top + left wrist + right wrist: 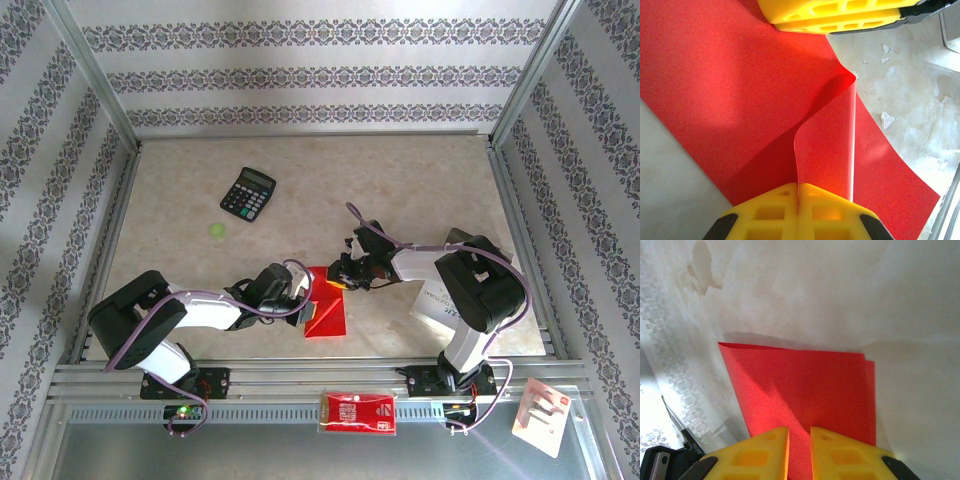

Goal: Fold a paper plane with a square sheet of paper (pick it up from the middle)
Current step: Fold the triangle a second time at the center of the table.

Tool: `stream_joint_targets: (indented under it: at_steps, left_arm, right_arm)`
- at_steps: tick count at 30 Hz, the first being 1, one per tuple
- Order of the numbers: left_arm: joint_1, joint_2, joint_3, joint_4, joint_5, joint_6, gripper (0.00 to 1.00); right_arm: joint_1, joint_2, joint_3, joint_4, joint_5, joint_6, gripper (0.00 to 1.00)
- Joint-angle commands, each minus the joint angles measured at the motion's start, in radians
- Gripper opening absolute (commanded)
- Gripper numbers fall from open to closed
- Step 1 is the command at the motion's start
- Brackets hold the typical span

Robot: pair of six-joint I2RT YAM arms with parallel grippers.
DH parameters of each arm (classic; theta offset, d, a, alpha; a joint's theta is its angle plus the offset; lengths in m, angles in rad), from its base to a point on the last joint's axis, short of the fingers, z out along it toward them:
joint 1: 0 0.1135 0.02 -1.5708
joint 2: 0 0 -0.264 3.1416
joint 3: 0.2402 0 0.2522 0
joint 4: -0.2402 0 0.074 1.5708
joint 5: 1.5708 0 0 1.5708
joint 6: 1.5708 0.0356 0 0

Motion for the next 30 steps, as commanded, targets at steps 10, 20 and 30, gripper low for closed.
stream_joint_targets:
  at_steps: [10,20,30]
  left_arm:
    - [-0.002,-0.038,-0.012,0.032,0.047,-0.075,0.03]
    - [-0.005,-0.009,-0.012,0.003,0.009,-0.055,0.03]
    - [-0.005,-0.003,-0.018,-0.009,-0.007,-0.054,0.01]
  right_arm:
    - [0.018,0.022,-0.009,-0.025,0.012,-0.004,0.20]
    - [0.021,0.027,-0.009,-0.020,0.013,-0.002,0.19]
    - [0.021,0.029,-0.008,-0.020,0.014,-0.001,0.19]
